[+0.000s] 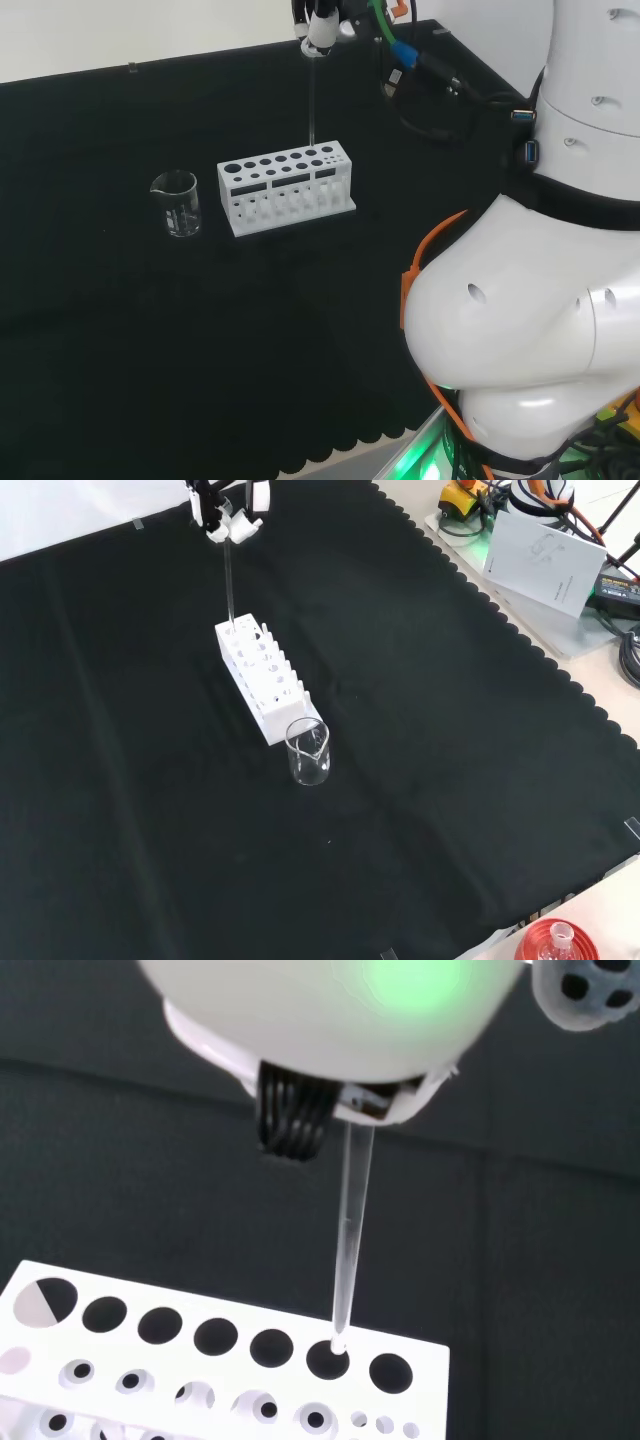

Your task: Put the glass rod back on the white test tube rack.

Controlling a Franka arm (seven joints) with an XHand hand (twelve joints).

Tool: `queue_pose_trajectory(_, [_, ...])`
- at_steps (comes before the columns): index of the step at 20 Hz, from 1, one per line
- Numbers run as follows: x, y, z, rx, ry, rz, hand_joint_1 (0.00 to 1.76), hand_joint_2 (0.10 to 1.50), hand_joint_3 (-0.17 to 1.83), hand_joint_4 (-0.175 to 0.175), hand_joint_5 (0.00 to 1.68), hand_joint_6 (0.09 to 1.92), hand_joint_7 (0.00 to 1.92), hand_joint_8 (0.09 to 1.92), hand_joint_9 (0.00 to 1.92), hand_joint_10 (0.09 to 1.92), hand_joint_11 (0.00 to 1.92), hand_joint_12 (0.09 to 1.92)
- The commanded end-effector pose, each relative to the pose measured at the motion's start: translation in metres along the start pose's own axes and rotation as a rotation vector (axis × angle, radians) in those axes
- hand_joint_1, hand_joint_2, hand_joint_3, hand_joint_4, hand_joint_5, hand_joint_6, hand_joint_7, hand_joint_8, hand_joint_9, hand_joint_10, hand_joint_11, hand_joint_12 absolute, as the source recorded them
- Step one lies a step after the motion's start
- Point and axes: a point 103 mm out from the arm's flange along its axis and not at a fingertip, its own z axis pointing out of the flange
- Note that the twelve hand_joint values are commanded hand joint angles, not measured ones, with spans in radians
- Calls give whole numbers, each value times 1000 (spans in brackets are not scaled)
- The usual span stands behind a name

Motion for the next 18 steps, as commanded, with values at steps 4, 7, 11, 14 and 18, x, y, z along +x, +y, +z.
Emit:
queue_pose_trajectory(4, [2, 5, 5, 21, -6, -6, 1345, 454, 931, -175, 1304, 608, 1583, 375, 1836, 87, 1704, 357])
queue_pose_trajectory(7, [3, 7, 10, 27, -5, -9, 1345, 454, 931, -175, 1304, 608, 1583, 375, 1836, 87, 1704, 357])
queue_pose_trajectory(11, [5, 9, 14, 39, -9, -11, 1345, 454, 931, -175, 1304, 608, 1584, 374, 1836, 87, 1704, 357])
queue_pose_trajectory(14, [6, 12, 20, 50, -9, -14, 1345, 454, 931, -175, 1304, 608, 1584, 374, 1836, 87, 1704, 356])
queue_pose_trajectory(18, [7, 15, 27, 64, -5, -18, 1345, 453, 932, -175, 1304, 609, 1585, 373, 1836, 87, 1704, 357])
